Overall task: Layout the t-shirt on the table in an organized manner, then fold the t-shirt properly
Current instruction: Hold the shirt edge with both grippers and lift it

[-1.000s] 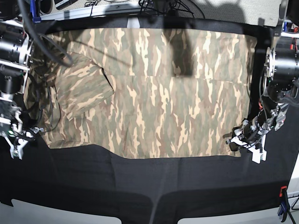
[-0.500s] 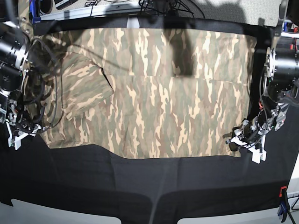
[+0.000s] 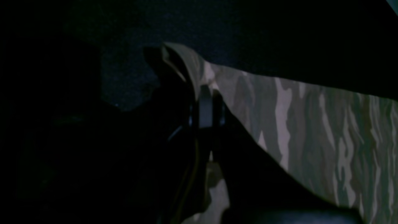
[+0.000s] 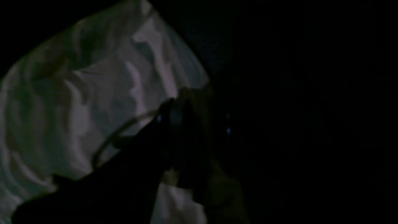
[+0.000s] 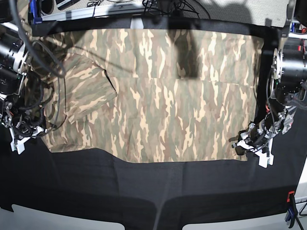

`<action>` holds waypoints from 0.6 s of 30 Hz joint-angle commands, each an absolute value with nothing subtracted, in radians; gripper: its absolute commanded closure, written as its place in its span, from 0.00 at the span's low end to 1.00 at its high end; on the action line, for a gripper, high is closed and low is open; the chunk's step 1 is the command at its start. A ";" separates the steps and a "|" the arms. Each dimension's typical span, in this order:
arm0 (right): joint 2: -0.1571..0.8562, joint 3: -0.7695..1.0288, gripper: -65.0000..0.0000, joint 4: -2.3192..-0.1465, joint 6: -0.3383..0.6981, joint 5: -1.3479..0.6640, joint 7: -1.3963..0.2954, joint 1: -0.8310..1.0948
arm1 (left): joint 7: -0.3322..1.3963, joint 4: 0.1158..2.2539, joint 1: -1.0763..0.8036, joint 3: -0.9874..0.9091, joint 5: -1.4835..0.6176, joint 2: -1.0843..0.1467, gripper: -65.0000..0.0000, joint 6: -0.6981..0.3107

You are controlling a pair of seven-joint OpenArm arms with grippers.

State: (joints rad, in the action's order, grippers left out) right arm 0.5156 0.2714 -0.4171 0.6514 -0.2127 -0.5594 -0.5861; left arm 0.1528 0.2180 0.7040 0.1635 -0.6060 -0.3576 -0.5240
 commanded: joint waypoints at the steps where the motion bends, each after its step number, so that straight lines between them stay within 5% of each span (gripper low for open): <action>1: 0.513 0.270 0.85 -0.419 0.681 -0.228 -0.596 -0.598 | 0.141 0.232 0.734 0.163 -0.611 -0.366 1.00 -0.528; 4: 0.513 0.270 1.00 -0.419 0.681 -0.243 -0.596 -0.601 | 0.140 0.232 0.734 0.163 -0.611 -0.366 1.00 -0.528; 14: 0.513 0.270 1.00 -0.444 0.698 -0.244 -0.596 -0.614 | 0.156 0.232 0.734 0.163 -0.610 -0.367 1.00 -0.539; 18: 0.513 0.270 1.00 -0.511 0.698 -0.244 -0.624 -0.614 | 0.202 0.232 0.734 0.163 -0.610 -0.366 1.00 -0.682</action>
State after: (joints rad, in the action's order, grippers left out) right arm 0.4965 0.2699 -0.4950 0.6788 -0.2348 -0.6323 -0.5846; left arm 0.2108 0.2180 0.7036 0.1635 -0.6010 -0.3584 -0.6712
